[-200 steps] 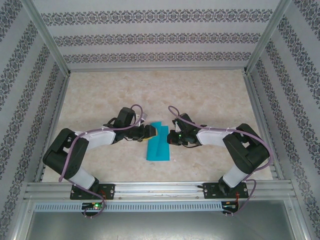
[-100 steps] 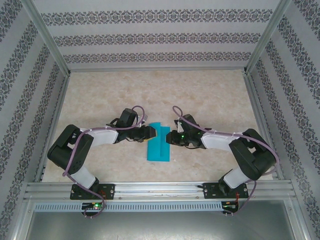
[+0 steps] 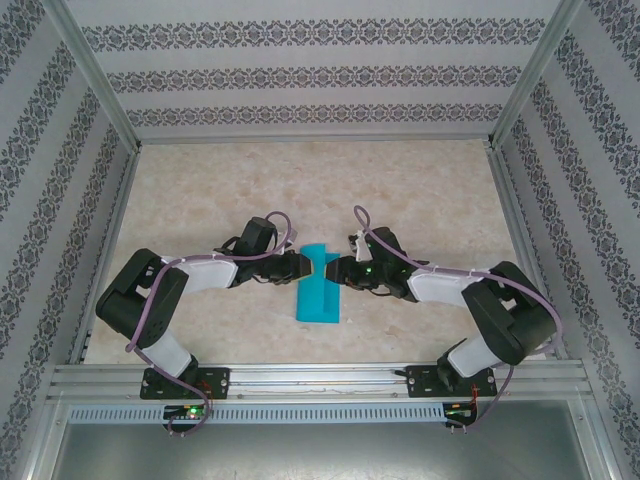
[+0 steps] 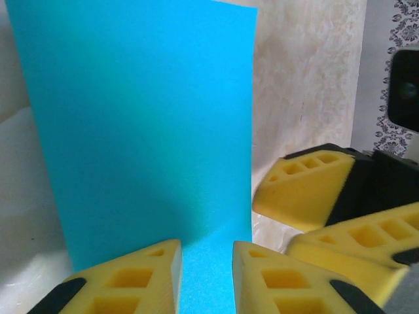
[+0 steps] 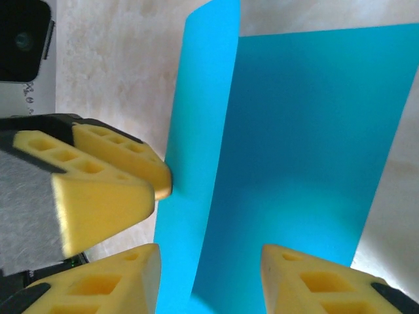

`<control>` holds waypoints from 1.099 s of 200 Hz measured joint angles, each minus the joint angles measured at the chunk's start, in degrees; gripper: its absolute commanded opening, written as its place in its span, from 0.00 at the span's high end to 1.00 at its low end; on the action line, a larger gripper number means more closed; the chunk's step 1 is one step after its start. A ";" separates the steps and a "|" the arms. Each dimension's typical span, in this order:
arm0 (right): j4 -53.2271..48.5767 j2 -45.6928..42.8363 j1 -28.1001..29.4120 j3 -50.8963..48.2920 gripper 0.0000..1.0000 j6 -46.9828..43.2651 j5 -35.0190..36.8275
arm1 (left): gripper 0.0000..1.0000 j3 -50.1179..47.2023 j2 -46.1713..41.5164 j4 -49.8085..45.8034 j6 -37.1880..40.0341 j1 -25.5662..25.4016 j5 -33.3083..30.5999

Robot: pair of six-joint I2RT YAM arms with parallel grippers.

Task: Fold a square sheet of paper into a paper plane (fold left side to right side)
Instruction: First fold in half a square sheet of paper at the center of the table.

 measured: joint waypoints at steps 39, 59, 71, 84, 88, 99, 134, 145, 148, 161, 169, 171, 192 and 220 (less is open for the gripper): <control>2.93 4.94 0.02 1.73 0.60 1.29 -1.88 | 0.74 0.00 0.00 0.00 0.00 -0.02 -0.02; 4.57 5.99 0.07 2.21 0.66 2.14 -2.51 | 0.74 0.00 0.00 0.00 0.00 -0.02 0.00; 5.27 6.38 0.17 2.43 0.71 2.43 -2.84 | 0.74 0.00 0.00 0.02 0.00 -0.02 0.00; 5.62 6.51 0.24 2.47 0.79 2.67 -3.19 | 0.74 0.00 0.00 0.00 0.00 -0.02 -0.02; 5.73 6.54 0.26 2.47 0.82 3.04 -3.21 | 0.74 0.00 0.00 0.02 0.00 -0.02 0.00; 6.03 6.58 0.28 2.47 0.90 3.02 -3.26 | 0.74 0.00 0.00 0.00 0.00 -0.02 0.00; 5.55 6.60 0.28 2.45 1.00 3.52 -2.49 | 0.67 -0.02 -0.68 -0.15 0.04 -0.02 -0.55; 4.59 6.47 0.28 2.45 1.00 3.32 -1.51 | 0.63 -0.04 -2.16 -0.96 0.61 -0.04 -1.79; 4.28 6.38 0.28 2.45 1.00 3.30 -1.22 | 0.61 -0.04 -2.60 -1.25 0.59 -0.04 -2.19; 2.27 5.79 0.28 2.45 1.00 2.49 0.35 | 0.57 -0.02 -5.53 -3.45 1.79 -0.04 -4.37; 0.92 5.29 0.28 2.45 1.00 1.95 1.18 | 0.53 0.00 -7.15 -5.03 2.62 -0.04 -5.79; 0.61 5.20 0.28 2.45 1.00 1.77 1.33 | 0.52 0.04 -7.56 -5.53 3.17 -0.04 -6.23; -2.36 4.35 0.28 2.47 1.00 0.44 3.04 | 0.49 0.90 -9.38 -10.01 5.51 -0.07 -9.66; -4.55 4.31 0.28 2.47 1.00 -0.63 4.24 | 0.46 1.18 -8.59 -13.07 6.99 -0.24 -12.09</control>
